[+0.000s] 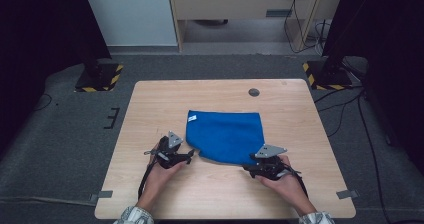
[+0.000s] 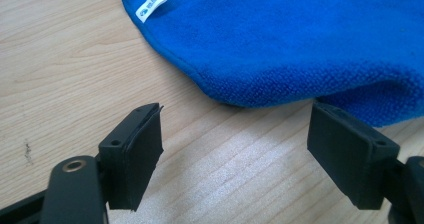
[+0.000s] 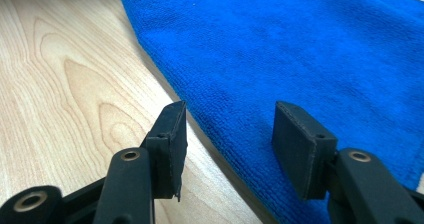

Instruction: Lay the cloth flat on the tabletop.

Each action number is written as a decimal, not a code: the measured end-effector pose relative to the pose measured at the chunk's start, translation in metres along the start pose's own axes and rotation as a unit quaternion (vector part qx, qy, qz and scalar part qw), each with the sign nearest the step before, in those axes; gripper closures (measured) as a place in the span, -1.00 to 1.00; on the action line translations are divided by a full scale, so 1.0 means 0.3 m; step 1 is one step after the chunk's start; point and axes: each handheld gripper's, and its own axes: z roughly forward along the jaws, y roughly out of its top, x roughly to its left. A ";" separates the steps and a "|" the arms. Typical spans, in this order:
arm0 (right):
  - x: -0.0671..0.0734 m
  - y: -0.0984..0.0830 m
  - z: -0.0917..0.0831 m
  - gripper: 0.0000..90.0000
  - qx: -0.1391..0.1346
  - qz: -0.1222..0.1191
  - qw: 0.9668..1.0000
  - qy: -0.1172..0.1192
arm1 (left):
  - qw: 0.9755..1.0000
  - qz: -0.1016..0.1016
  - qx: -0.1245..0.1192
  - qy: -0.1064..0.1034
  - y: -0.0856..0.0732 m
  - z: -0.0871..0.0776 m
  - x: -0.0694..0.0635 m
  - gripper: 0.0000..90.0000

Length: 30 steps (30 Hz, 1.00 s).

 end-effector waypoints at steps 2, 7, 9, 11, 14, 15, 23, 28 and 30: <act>0.003 -0.001 0.005 0.02 0.004 -0.002 1.000 -0.002 | 1.000 0.002 0.002 -0.002 0.000 0.001 -0.001 -0.52; 0.009 -0.004 0.016 0.16 0.012 -0.010 1.000 -0.003 | 1.000 0.004 0.003 -0.006 0.001 0.010 -0.010 -0.51; 0.007 -0.006 0.019 0.38 0.018 -0.009 1.000 -0.007 | 1.000 0.007 0.001 -0.009 0.003 0.012 -0.016 -0.50; 0.001 -0.010 0.022 0.56 0.023 -0.014 1.000 -0.007 | 1.000 0.014 0.003 -0.010 0.005 0.018 -0.022 -0.49; -0.010 -0.011 0.024 0.72 0.022 -0.015 1.000 -0.003 | 1.000 0.024 0.010 -0.009 0.005 0.027 -0.030 -0.45; -0.012 -0.011 0.025 0.76 0.022 -0.016 1.000 -0.002 | 1.000 0.025 0.011 -0.010 0.005 0.030 -0.031 -0.44; -0.019 -0.011 0.029 0.93 0.021 -0.013 1.000 0.006 | 1.000 0.020 0.006 -0.007 0.010 0.048 -0.020 -0.41; -0.020 -0.011 0.028 0.93 0.020 -0.009 1.000 0.007 | 1.000 0.025 0.001 -0.008 0.016 0.059 -0.029 -0.57; -0.021 -0.011 0.028 0.94 0.020 -0.006 1.000 0.008 | 1.000 0.022 -0.001 -0.006 0.020 0.060 -0.030 -0.62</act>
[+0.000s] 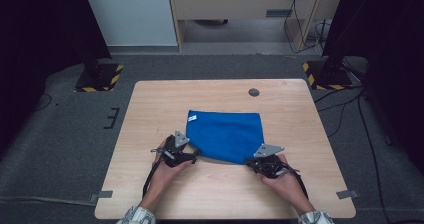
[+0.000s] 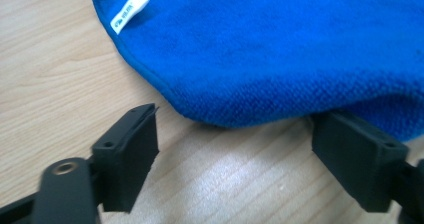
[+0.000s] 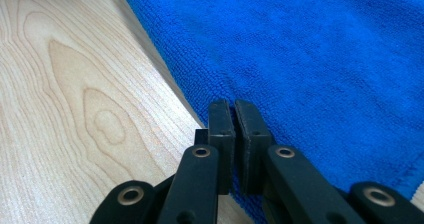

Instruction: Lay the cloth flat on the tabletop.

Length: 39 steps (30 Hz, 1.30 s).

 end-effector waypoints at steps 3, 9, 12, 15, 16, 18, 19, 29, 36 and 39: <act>-0.001 0.001 -0.002 0.95 -0.001 0.003 1.000 0.001 | 1.000 -0.001 -0.001 -0.013 0.003 0.004 0.004 -0.55; -0.001 0.001 -0.002 0.95 -0.001 0.004 1.000 0.003 | 1.000 0.012 0.003 -0.012 0.010 0.009 0.001 -0.28; -0.002 0.001 -0.002 0.95 -0.002 0.005 1.000 0.004 | 1.000 0.017 0.007 -0.017 0.012 0.010 0.000 -0.06; -0.002 0.001 -0.003 0.95 -0.003 0.005 1.000 0.004 | 0.999 0.026 0.007 -0.017 0.016 0.013 -0.006 0.25; -0.001 0.001 -0.003 0.96 -0.003 0.005 1.000 0.005 | 0.999 0.026 0.004 -0.019 0.019 0.015 -0.007 0.34; -0.001 0.003 -0.006 0.96 -0.004 0.005 1.000 0.005 | 0.999 0.025 0.000 -0.021 0.025 0.016 -0.011 0.57; 0.000 0.003 -0.008 0.96 -0.006 0.006 1.000 0.006 | 0.999 0.024 0.001 -0.023 0.026 0.016 -0.012 0.64; 0.024 0.018 -0.043 0.96 -0.023 0.004 0.999 0.023 | 0.999 0.030 -0.006 -0.027 0.036 -0.054 0.002 0.86; 0.022 0.037 -0.083 0.96 -0.036 0.003 0.999 0.022 | 0.998 0.048 0.005 -0.042 0.052 -0.099 0.009 0.79; -0.014 0.051 -0.087 0.96 -0.042 0.013 0.999 0.017 | 0.998 0.045 0.007 -0.046 0.077 -0.081 0.022 0.74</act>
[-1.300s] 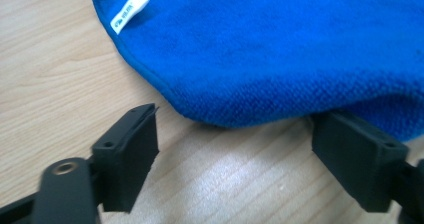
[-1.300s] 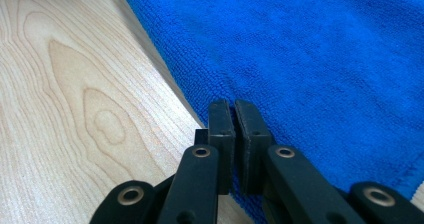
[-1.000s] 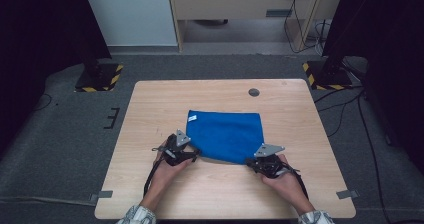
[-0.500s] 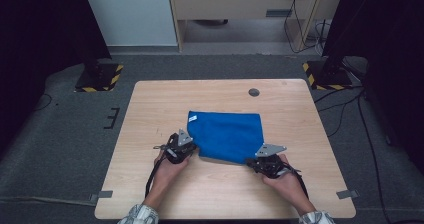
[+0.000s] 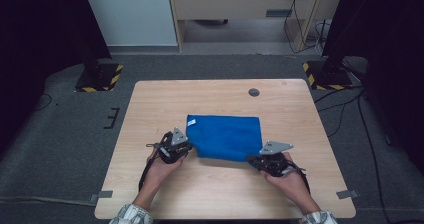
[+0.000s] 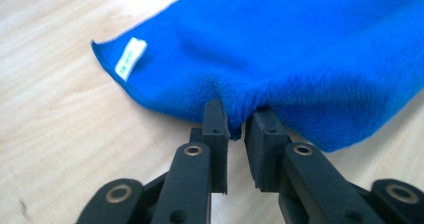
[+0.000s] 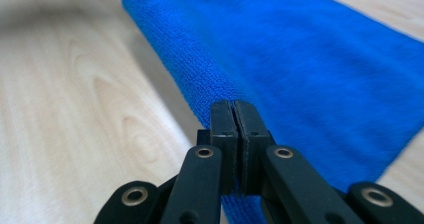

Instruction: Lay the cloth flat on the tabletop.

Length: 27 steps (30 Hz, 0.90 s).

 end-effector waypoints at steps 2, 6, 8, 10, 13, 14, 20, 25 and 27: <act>-0.031 0.011 0.005 0.96 0.001 0.008 1.000 0.000 | 1.000 -0.002 0.008 -0.009 0.018 0.027 0.015 0.69; -0.103 0.036 0.026 0.95 0.013 0.023 1.000 -0.004 | 1.000 -0.012 0.016 -0.010 0.058 0.086 0.049 0.62; -0.144 0.042 0.044 0.95 0.020 0.031 0.999 -0.009 | 0.999 -0.027 0.018 -0.020 0.076 0.118 0.066 0.58; -0.184 0.043 0.067 0.93 0.028 0.042 0.999 -0.017 | 0.999 -0.025 0.029 -0.015 0.091 0.152 0.080 0.52; -0.235 0.037 0.101 0.87 0.040 0.060 0.997 -0.033 | 0.999 -0.033 0.039 -0.007 0.101 0.195 0.099 0.43; -0.248 0.033 0.111 0.86 0.045 0.062 0.996 -0.037 | 0.999 -0.037 0.040 -0.007 0.100 0.205 0.104 0.39; -0.265 0.030 0.127 0.58 0.036 0.077 0.995 -0.047 | 0.999 -0.042 0.034 0.000 0.087 0.212 0.100 0.11; -0.252 0.045 0.107 0.21 0.026 0.077 0.995 -0.053 | 0.999 -0.047 0.020 0.005 0.072 0.178 0.087 -0.01; -0.242 0.048 0.095 0.07 0.018 0.078 0.995 -0.058 | 0.999 -0.047 0.010 0.003 0.065 0.157 0.078 -0.06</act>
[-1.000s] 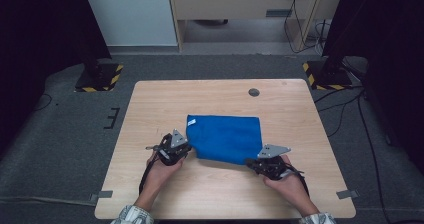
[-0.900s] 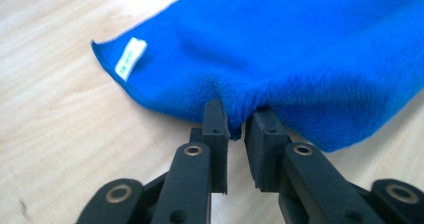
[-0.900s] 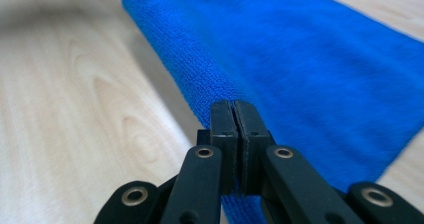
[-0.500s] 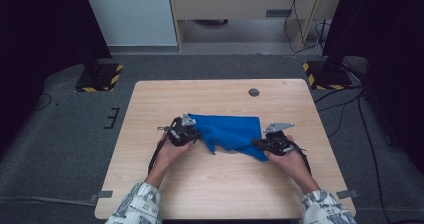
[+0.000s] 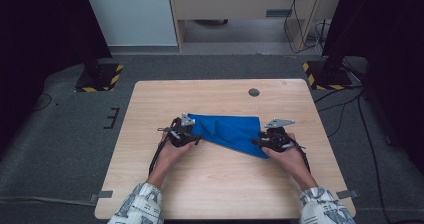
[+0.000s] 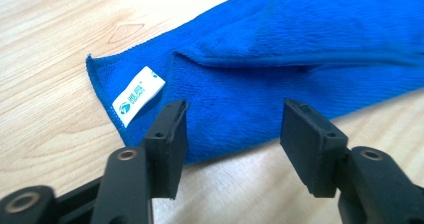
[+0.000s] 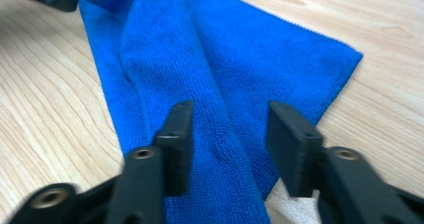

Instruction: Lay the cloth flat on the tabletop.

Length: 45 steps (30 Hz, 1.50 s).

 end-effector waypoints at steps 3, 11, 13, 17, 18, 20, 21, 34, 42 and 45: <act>0.010 -0.006 -0.028 -0.14 -0.005 0.004 1.000 -0.015 | 1.000 0.000 -0.017 -0.003 -0.004 -0.038 -0.017 -0.14; 0.035 -0.076 -0.133 -0.07 -0.011 0.023 0.999 -0.048 | 0.998 -0.010 -0.054 -0.017 0.000 -0.090 -0.076 -0.41; 0.043 -0.099 -0.167 0.11 -0.015 0.017 0.998 -0.062 | 0.998 -0.011 -0.062 -0.025 0.005 -0.094 -0.091 -0.48; 0.080 -0.127 -0.211 0.49 -0.023 0.003 0.998 -0.064 | 0.998 -0.004 -0.065 -0.023 0.017 -0.093 -0.118 -0.59; 0.092 -0.132 -0.215 0.50 -0.023 0.005 0.998 -0.059 | 0.998 -0.002 -0.064 -0.021 0.017 -0.091 -0.123 -0.61; 0.112 -0.138 -0.210 0.45 -0.017 -0.001 0.998 -0.055 | 0.998 -0.002 -0.062 -0.021 0.017 -0.089 -0.129 -0.64; 0.119 -0.138 -0.204 0.40 -0.014 -0.002 0.998 -0.057 | 0.998 -0.003 -0.061 -0.021 0.016 -0.087 -0.131 -0.65; 0.121 -0.145 -0.130 0.84 0.030 -0.020 0.997 -0.070 | 0.997 0.003 -0.081 -0.019 0.063 -0.100 -0.136 -0.58; 0.111 -0.140 -0.147 0.95 0.016 -0.018 0.997 -0.069 | 0.998 0.020 -0.063 -0.020 0.105 -0.045 -0.169 -0.51; 0.106 -0.140 -0.154 0.95 0.010 -0.011 0.997 -0.070 | 0.999 0.019 -0.038 -0.004 0.104 -0.009 -0.157 -0.43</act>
